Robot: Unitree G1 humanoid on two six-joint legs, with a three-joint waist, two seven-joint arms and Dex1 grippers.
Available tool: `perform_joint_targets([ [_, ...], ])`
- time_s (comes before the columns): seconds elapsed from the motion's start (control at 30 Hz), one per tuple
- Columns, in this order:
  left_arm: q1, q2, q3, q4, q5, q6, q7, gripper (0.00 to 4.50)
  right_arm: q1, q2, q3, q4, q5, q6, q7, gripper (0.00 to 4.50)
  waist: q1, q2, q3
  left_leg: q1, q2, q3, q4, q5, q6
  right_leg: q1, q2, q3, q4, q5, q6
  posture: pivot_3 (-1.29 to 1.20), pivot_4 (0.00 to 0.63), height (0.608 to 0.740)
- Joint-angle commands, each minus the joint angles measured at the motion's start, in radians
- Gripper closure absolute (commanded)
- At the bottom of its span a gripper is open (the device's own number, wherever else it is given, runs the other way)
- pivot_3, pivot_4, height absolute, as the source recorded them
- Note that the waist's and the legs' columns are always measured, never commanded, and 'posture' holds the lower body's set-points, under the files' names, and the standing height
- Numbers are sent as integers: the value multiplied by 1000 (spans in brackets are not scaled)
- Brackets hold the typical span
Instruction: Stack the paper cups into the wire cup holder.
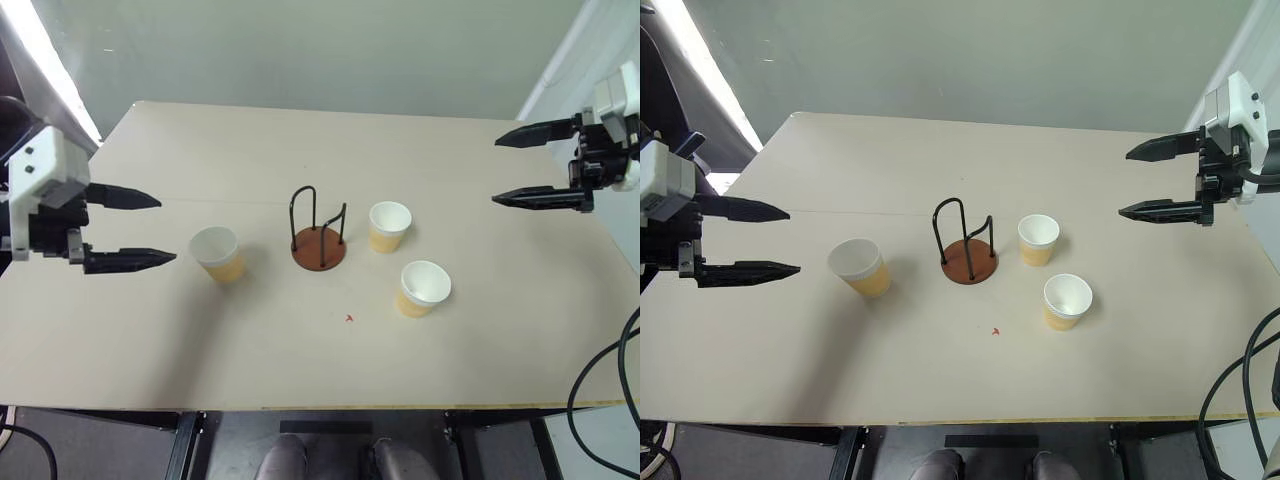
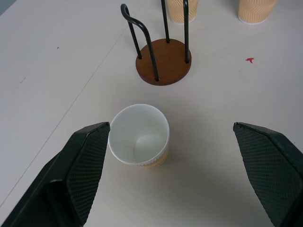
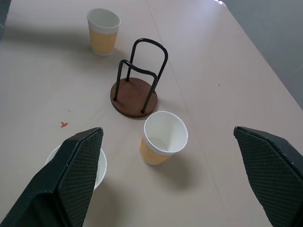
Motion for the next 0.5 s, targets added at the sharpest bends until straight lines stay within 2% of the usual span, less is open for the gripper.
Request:
perform_joint_targets([
  [0.03,-21,6,16,-1,-2,-1,3,43,-8,-18,-43,-23,16,2,6,0,0,0,0,0,0,0,0,0,0,0,0,0,0,0,0,0,150,740],
  [0.3,-22,0,20,0,-4,-1,7,43,-2,0,-53,-69,53,29,14,0,0,0,0,0,0,0,0,0,0,0,0,0,0,0,0,0,150,740],
  [0.5,-45,-42,-5,-33,-19,12,38,43,6,133,-12,-235,91,96,-73,0,-6,0,0,2,0,1,0,0,-1,0,1,0,0,0,0,0,150,740],
])
